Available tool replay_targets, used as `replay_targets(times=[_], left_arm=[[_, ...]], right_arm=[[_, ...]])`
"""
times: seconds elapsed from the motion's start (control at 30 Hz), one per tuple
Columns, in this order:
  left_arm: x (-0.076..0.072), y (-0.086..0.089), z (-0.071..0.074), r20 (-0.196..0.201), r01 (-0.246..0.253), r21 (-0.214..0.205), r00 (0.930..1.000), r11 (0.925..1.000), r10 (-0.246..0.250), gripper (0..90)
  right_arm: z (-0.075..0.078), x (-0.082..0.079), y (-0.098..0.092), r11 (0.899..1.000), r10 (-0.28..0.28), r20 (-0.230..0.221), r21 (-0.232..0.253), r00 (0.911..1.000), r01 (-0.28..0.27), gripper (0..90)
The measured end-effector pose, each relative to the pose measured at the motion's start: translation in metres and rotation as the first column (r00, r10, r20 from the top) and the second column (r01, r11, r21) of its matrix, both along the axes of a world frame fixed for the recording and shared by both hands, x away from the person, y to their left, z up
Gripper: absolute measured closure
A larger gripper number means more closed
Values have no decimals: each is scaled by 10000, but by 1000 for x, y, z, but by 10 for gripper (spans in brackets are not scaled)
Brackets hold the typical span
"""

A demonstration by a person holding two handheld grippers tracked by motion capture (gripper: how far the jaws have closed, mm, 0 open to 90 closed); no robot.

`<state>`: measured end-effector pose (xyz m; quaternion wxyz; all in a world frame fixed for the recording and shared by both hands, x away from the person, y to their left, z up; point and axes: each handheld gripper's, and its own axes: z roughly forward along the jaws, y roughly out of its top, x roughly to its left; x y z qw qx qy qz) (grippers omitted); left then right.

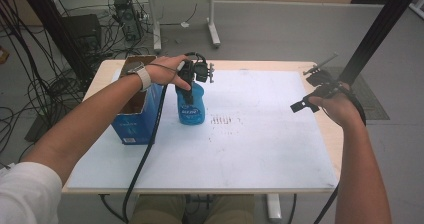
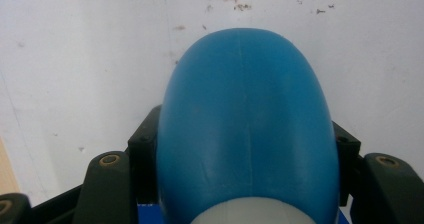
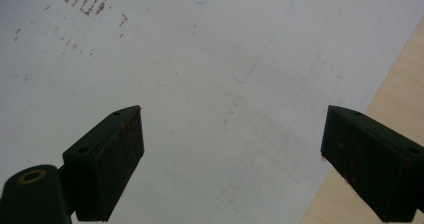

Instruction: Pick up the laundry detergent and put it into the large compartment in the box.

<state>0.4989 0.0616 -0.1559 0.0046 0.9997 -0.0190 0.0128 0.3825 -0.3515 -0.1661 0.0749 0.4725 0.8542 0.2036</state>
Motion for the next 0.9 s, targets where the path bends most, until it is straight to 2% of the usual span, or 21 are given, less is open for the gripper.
replay_targets(times=[0.17, 0.9], left_arm=[[0, 2, 0, -35, -39, -88, 10000, 10000, 39, 382], [0, 0, 0, -10, -72, 17, 10000, 10000, 72, 382]], right_arm=[[-1, 1, 0, 10000, 19, -10, 3, 10000, -19, 99], [-2, 0, -3, 10000, -31, -25, -4, 10000, 31, 99]])
